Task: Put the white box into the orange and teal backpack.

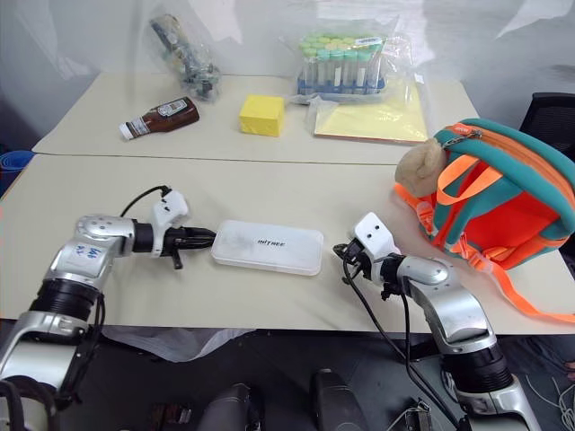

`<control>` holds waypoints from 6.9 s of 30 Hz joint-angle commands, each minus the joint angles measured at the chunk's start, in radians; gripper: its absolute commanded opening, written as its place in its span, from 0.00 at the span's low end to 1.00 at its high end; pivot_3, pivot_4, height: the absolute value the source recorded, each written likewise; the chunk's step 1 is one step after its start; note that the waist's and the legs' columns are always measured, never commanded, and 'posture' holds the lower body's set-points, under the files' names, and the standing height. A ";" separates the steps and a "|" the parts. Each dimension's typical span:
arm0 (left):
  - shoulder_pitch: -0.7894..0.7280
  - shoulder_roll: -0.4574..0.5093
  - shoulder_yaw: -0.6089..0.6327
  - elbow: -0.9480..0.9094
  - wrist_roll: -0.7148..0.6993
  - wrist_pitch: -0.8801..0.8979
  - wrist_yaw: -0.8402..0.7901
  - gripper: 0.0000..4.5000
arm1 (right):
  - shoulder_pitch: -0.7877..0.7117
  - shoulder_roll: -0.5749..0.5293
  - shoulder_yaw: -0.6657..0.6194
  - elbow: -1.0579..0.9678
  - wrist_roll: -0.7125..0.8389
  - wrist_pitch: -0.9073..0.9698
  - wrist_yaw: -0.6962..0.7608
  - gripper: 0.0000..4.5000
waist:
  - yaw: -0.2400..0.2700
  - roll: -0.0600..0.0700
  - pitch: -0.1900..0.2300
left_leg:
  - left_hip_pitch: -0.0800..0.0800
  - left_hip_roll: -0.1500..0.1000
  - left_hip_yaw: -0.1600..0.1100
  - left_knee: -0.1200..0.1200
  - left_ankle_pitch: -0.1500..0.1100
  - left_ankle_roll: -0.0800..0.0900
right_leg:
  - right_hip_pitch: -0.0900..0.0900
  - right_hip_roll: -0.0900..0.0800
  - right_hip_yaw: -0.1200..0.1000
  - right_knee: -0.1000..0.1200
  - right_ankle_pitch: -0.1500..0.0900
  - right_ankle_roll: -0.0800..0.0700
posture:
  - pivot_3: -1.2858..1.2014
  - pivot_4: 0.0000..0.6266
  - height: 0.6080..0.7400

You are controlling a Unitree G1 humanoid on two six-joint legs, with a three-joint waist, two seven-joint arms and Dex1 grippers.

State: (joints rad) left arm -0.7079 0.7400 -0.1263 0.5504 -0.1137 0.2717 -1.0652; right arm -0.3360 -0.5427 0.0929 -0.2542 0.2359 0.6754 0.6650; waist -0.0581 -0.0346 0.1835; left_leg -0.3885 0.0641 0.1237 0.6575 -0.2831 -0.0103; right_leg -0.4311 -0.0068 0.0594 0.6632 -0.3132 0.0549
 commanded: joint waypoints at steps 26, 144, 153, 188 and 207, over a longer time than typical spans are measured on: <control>-0.392 -0.234 -0.105 0.403 -0.054 0.774 -0.298 0.99 | -0.053 0.030 0.061 0.011 -0.027 -0.047 0.026 0.00 | 0.028 0.001 -0.001 | -0.001 -0.002 -0.002 0.005 -0.001 0.001 | 0.002 -0.002 -0.001 -0.001 -0.001 0.001 | 0.52 0.24 1.00; -0.477 -0.274 0.049 -0.341 -0.409 0.403 -0.401 0.83 | 0.407 -0.413 -0.702 -0.348 1.002 0.227 0.108 0.00 | 0.018 0.001 0.004 | -0.001 0.000 -0.010 0.004 0.002 -0.007 | 0.003 0.007 0.005 -0.002 0.000 0.005 | 0.52 0.24 1.00; -0.379 -0.423 -0.151 -0.427 -0.209 0.221 -0.204 0.83 | 0.361 -0.417 -0.689 -0.344 1.052 0.233 0.065 0.00 | 0.026 0.001 0.004 | -0.001 -0.006 -0.010 0.007 -0.001 0.001 | 0.006 0.002 0.006 -0.002 0.001 0.008 | 0.52 0.24 1.00; -0.632 -0.362 -0.206 0.515 0.231 -0.646 -0.135 0.18 | 0.582 -0.361 -0.848 -0.330 1.084 0.176 0.032 0.00 | 0.030 -0.003 0.006 | -0.004 -0.007 -0.009 0.006 -0.006 0.009 | 0.003 0.001 0.007 -0.005 0.000 0.010 | 0.52 0.24 1.00; -0.508 -0.212 0.011 0.265 -0.066 -0.037 -0.508 0.88 | 0.794 -0.581 -1.242 -0.112 0.737 0.195 0.550 0.66 | 0.026 -0.002 0.005 | -0.005 -0.009 -0.008 0.007 -0.007 0.010 | 0.002 0.000 0.007 -0.004 -0.001 0.013 | 0.52 0.24 1.00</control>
State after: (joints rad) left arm -1.1779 0.4716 -0.1697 0.8581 -0.1049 0.1299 -1.5007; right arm 0.4220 -1.0972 -0.9924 -0.4369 1.0266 0.8638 1.0702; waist -0.0322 -0.0364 0.1886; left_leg -0.3914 0.0543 0.1168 0.6636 -0.2904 0.0000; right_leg -0.4283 -0.0054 0.0642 0.6588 -0.3140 0.0678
